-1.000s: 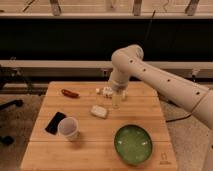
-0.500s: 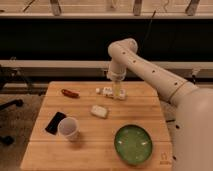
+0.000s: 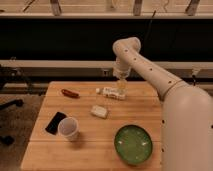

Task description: Move the arm in a circular motion

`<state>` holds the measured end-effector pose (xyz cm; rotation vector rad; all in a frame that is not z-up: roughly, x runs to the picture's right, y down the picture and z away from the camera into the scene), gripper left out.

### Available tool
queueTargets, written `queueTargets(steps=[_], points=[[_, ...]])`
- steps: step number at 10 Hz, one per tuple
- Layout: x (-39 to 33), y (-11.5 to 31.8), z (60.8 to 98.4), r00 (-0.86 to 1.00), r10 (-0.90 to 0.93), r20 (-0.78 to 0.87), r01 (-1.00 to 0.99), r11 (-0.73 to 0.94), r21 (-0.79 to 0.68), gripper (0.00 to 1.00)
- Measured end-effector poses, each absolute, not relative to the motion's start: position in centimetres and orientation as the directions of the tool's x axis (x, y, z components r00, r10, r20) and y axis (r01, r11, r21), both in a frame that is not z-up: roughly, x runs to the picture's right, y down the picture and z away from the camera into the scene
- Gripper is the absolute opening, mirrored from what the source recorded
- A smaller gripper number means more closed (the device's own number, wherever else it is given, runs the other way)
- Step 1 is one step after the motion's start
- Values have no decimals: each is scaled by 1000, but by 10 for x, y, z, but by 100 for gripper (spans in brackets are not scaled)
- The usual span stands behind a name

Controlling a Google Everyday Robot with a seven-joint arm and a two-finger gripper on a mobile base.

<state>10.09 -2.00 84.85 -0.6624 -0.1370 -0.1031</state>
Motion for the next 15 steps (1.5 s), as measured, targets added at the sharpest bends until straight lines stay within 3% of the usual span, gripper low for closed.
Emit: queueTargets(steps=[8, 10, 15], points=[[255, 7, 815, 995, 78, -59, -98, 779, -619, 80], [258, 22, 799, 992, 100, -82, -129, 781, -611, 80], [213, 96, 711, 981, 172, -92, -193, 787, -587, 80]])
